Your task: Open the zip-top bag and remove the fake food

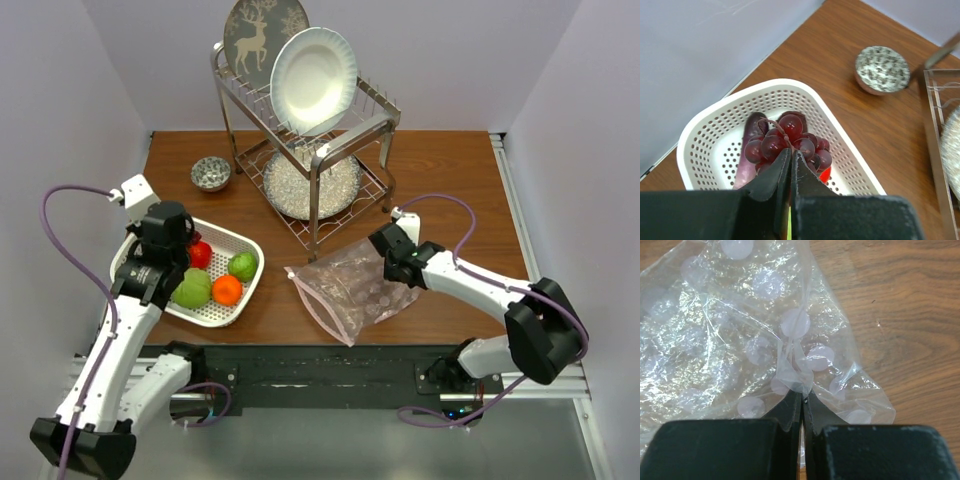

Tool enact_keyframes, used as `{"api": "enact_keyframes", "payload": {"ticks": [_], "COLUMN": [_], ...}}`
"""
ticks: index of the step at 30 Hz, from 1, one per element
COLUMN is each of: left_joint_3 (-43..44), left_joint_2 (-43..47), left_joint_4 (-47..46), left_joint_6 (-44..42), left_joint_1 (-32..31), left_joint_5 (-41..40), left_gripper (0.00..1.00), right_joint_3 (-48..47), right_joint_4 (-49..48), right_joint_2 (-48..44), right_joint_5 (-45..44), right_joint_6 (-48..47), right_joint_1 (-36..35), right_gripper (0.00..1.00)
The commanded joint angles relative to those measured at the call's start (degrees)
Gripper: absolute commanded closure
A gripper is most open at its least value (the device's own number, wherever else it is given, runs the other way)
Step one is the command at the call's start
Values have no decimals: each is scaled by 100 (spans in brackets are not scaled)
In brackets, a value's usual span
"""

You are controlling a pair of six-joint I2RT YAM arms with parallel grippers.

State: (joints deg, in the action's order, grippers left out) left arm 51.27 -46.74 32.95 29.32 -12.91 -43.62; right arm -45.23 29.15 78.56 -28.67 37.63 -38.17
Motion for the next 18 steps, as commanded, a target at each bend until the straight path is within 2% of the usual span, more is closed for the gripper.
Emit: {"api": "enact_keyframes", "payload": {"ticks": [1, 5, 10, 12, 15, 16, 18], "left_joint_3": [-160, -424, -898, -1021, -1145, -1154, -1163], "left_joint_2": [-203, -300, -345, -353, -380, -388, -345], "left_joint_4": [-456, -631, -807, -869, -939, -913, -922], "left_joint_6": [-242, -269, -85, -23, -5, 3, -66], "left_joint_1": [753, 1604, 2248, 2441, 2565, 2574, 2565], "left_joint_5": [861, 1671, 2715, 2937, 3175, 3192, 3280], "left_gripper": [100, 100, 100, 94, 71, 41, 11], "right_joint_3": [-214, -240, -214, -205, -170, -153, -144], "right_joint_4": [-155, -164, -164, -155, -120, -120, -67], "right_joint_2": [97, 133, 98, 54, -34, -60, -139], "right_joint_5": [142, 177, 186, 168, 151, 151, 142], "right_joint_6": [-89, -124, -124, -115, -98, -98, -98], "right_joint_1": [3, 12, 12, 12, 12, 12, 3], "right_gripper": [100, 100, 100, 100, 100, 100, 100]}}
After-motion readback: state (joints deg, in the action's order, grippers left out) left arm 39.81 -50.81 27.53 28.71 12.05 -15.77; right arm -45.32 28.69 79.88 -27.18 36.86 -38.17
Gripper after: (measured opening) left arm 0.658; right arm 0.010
